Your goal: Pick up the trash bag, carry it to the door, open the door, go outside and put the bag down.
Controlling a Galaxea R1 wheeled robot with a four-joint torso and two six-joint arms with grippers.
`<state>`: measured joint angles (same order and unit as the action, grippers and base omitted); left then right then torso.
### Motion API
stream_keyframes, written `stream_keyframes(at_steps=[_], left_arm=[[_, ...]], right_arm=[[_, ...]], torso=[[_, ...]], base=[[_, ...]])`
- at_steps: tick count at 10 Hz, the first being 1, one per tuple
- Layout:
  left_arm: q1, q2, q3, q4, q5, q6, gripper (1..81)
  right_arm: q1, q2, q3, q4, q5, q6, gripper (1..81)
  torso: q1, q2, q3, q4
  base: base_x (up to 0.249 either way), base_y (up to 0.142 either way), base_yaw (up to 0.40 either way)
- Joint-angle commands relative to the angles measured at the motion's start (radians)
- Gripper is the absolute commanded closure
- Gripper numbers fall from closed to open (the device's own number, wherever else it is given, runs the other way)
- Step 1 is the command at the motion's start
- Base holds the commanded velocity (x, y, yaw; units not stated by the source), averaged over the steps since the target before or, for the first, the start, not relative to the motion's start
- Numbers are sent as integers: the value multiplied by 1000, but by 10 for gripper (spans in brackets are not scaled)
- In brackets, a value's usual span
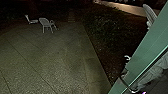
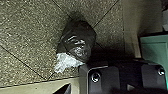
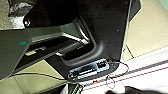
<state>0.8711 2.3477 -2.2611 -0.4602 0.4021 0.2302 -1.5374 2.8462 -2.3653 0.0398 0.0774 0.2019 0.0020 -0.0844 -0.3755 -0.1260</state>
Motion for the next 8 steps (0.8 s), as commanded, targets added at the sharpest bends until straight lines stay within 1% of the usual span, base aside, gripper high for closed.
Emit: stream_keyframes(at_steps=[1, 2, 3, 4, 5, 6, 7, 8], left_arm=[[-71, -22, -31, -3, 63, 17, 10], [-66, -22, -25, -2, 66, 20, 10], [-44, -17, -15, -3, 66, 35, 10], [-2, 7, -20, -2, 57, 49, 10], [48, 45, -35, -2, 49, 72, 10], [101, 78, -51, -2, 43, 93, 10], [161, 125, -77, -2, -17, 126, 10], [217, 162, -101, -2, -48, 148, 10]], right_arm=[[1, -3, 0, -1, -73, -1, 10], [1, -3, -3, -1, -73, -1, 10], [1, 1, -8, -1, -73, -1, 10], [0, 8, -15, -1, -73, -1, 10], [-1, 14, -26, -1, -73, -1, 10], [-1, 18, -32, -3, -73, -1, 10], [1, 23, -41, -3, -73, -1, 10], [0, 27, -49, -3, -73, -1, 10]], torso=[[0, 0, 0, 0], [0, 0, 0, 0], [0, 0, 0, 0], [0, 0, 67, 0], [0, 0, 99, 0], [0, 0, 116, 0], [0, 0, 145, 0], [0, 0, 171, 29]], base=[[0, 0, 0], [0, 0, 0], [0, 0, 0], [0, 0, 0], [0, 0, 0], [0, 0, 0], [0, 0, 0], [0, 0, 0]])
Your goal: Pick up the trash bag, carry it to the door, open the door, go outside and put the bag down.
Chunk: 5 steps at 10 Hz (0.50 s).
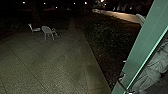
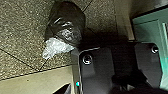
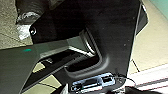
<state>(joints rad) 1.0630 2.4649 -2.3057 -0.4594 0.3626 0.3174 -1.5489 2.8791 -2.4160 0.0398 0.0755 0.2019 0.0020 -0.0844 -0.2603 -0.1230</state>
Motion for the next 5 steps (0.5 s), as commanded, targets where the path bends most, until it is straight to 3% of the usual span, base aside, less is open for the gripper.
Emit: stream_keyframes(at_steps=[1, 3, 4, 5], left_arm=[[76, 87, -84, -2, -26, 86, 10], [169, 143, -101, -2, -76, 118, 10], [205, 184, -110, -1, -103, 150, 10], [232, 214, -130, -1, -120, 166, 10]], right_arm=[[12, -1, -4, -5, -71, -1, 10], [14, 10, -21, -5, -71, -1, 10], [16, 15, -30, -3, -71, -1, 10], [17, 19, -34, -3, -71, -1, 10]], torso=[[0, 0, 89, 50], [-1, 0, 101, 102], [-2, -1, 71, 53], [-2, -2, 77, 74]], base=[[0, 0, 0], [0, 0, 0], [0, 0, 0], [0, 0, 0]])
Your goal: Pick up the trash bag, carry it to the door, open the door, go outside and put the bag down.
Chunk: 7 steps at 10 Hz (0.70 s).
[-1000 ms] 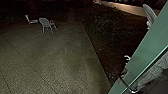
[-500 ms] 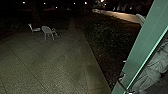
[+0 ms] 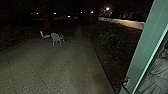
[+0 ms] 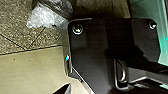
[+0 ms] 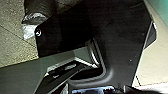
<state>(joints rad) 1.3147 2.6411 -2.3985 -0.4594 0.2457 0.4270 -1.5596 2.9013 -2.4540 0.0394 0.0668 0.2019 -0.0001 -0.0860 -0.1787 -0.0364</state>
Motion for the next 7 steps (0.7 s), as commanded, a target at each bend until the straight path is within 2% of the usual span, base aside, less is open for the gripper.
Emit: stream_keyframes(at_steps=[1, 4, 7], left_arm=[[1, 82, -76, -1, -17, 78, 10], [48, 215, -201, -1, -34, 153, 10], [67, 301, -313, -1, -68, 159, 10]], right_arm=[[28, 5, -9, -3, -62, 1, 10], [22, 69, -90, -3, -30, 2, 10], [17, 103, -141, -3, -27, 2, 10]], torso=[[0, 0, 0, 0], [0, 0, 0, 0], [0, -1, 1, 0]], base=[[0, 0, 0], [0, 0, 0], [0, 0, 0]])
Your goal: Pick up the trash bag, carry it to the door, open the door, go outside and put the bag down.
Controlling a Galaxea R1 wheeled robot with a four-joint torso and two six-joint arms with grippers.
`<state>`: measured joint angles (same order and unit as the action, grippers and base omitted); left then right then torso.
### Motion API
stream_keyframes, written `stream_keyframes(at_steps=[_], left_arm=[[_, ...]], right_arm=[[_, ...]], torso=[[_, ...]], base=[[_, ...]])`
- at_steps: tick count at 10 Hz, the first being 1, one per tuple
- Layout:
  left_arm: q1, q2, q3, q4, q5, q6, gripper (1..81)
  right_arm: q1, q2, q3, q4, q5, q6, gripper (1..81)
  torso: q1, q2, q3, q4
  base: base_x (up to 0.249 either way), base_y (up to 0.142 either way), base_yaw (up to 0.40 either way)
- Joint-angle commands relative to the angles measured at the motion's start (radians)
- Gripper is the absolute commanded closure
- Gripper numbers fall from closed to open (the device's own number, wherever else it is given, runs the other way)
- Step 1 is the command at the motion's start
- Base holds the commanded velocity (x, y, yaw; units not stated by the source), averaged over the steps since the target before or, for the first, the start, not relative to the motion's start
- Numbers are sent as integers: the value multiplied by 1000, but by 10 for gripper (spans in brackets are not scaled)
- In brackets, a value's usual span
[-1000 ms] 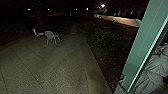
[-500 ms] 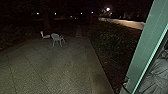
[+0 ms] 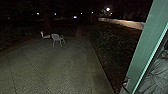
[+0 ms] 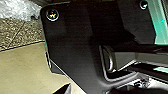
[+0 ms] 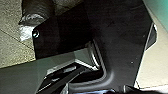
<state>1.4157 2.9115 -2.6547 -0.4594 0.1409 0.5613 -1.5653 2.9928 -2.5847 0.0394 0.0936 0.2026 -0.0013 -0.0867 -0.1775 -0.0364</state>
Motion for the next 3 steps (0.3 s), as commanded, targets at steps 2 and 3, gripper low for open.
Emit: stream_keyframes(at_steps=[2, 3], left_arm=[[-33, 80, -137, -2, 37, 23, 10], [-34, 95, -160, -2, 36, 23, 10]], right_arm=[[20, 24, -18, -4, -54, 1, 10], [18, 25, -21, -4, -54, 0, 10]], torso=[[1, 0, 0, 0], [1, 0, 0, 0]], base=[[0, 0, 0], [0, 0, 0]])
